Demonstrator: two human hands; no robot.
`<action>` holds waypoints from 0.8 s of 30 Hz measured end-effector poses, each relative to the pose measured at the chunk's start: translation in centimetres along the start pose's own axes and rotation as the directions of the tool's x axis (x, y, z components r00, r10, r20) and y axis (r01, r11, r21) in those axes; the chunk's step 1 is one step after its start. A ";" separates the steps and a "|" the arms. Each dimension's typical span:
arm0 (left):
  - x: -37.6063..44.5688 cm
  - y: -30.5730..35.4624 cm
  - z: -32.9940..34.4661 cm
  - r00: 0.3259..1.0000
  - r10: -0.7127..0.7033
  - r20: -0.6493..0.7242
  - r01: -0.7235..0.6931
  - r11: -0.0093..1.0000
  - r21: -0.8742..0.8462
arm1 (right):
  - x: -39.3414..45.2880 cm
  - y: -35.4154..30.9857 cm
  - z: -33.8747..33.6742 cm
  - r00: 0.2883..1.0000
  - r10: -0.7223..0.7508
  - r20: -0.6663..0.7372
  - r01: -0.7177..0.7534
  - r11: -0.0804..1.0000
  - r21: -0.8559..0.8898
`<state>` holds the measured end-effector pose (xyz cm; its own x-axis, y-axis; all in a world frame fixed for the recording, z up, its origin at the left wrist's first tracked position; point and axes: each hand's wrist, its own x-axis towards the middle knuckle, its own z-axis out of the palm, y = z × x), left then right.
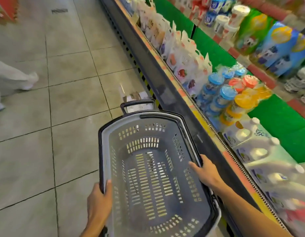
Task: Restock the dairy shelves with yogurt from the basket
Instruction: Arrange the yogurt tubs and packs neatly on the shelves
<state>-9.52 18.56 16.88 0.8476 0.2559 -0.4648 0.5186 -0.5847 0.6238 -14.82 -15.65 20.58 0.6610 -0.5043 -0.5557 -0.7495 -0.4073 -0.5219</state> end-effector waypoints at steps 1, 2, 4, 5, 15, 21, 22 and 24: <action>2.6 -0.1 1.8 1.000 -0.008 0.005 0.008 1.000 0.009 | 2.9 0.2 1.3 1.000 0.023 0.003 -0.023 1.000 0.006; 5.1 -0.3 3.7 1.000 -0.022 0.006 0.022 1.000 0.023 | 5.8 0.4 2.6 0.999 0.045 0.006 -0.045 0.999 0.009; 10.0 -1.6 7.8 0.999 -0.050 0.000 0.050 0.998 0.046 | 11.3 1.4 5.3 0.996 0.091 0.015 -0.091 0.996 0.014; 12.3 -2.3 10.0 0.998 -0.063 -0.002 0.063 0.996 0.056 | 14.0 2.0 6.8 0.994 0.111 0.022 -0.111 0.994 0.019; 26.9 -9.5 26.0 0.991 -0.120 -0.060 0.122 0.992 0.031 | 34.9 8.0 18.1 0.982 0.162 0.097 -0.166 0.986 0.032; 29.0 -11.5 29.6 0.982 -0.167 -0.092 0.173 0.983 0.056 | 39.0 9.6 20.5 0.987 0.120 0.107 -0.123 0.992 0.016; 28.9 -11.6 29.8 0.979 -0.177 -0.099 0.183 0.981 0.059 | 39.3 9.6 20.6 0.988 0.108 0.111 -0.110 0.994 0.010; 28.8 -11.6 29.9 0.975 -0.197 -0.103 0.205 0.976 0.071 | 39.7 9.5 20.6 0.984 0.095 0.149 -0.097 0.995 0.003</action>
<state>5.53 9.75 -22.53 0.7358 0.4439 -0.5114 0.6719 -0.5731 0.4692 5.08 -23.86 -19.77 0.5848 -0.4220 -0.6928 -0.8097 -0.3543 -0.4677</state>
